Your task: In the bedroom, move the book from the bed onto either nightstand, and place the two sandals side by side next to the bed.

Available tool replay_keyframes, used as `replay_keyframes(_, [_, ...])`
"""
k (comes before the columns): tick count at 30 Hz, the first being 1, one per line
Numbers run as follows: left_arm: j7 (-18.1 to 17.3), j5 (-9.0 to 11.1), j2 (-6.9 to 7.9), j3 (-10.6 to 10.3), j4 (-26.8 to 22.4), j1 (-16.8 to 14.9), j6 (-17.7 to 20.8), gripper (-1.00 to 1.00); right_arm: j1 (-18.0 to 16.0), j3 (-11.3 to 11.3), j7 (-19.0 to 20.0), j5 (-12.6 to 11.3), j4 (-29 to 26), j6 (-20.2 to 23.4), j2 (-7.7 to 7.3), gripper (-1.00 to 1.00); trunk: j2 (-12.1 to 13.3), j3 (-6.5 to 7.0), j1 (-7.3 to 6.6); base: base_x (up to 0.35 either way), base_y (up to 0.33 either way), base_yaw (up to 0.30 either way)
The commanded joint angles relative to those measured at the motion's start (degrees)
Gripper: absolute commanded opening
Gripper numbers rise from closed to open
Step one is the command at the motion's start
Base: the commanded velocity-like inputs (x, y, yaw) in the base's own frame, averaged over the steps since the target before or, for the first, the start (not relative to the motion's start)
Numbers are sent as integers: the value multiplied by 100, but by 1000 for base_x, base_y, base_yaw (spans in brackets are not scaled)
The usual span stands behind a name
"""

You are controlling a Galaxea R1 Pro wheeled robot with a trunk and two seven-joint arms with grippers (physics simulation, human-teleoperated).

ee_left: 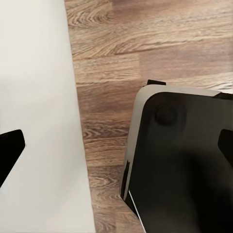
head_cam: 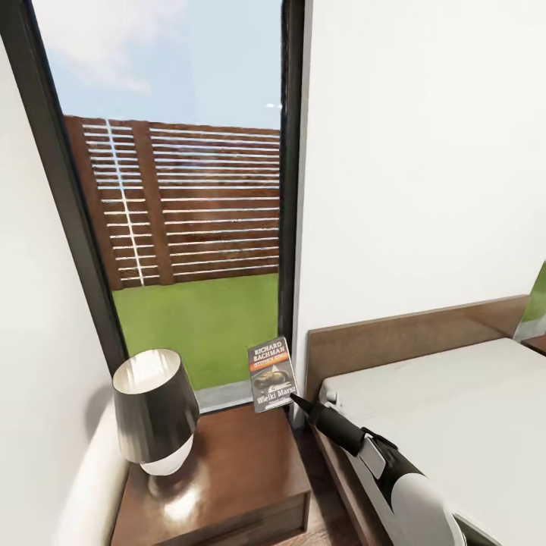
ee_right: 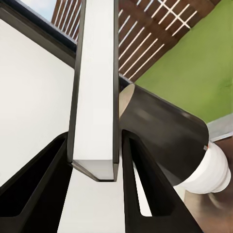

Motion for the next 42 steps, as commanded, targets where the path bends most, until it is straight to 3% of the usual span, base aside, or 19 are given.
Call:
replay_keyframes(1, [24, 46, 2, -50, -12, 5, -5, 100, 0, -23, 16, -11, -5, 60, 3, -100, -3, 0, 2, 0, 7, 7])
replay_keyframes(42, [24, 45, 2, -50, -12, 5, -4, 100, 3, -33, 75, -10, -15, 60, -25, -100, -3, 35, 2, 0, 1, 28])
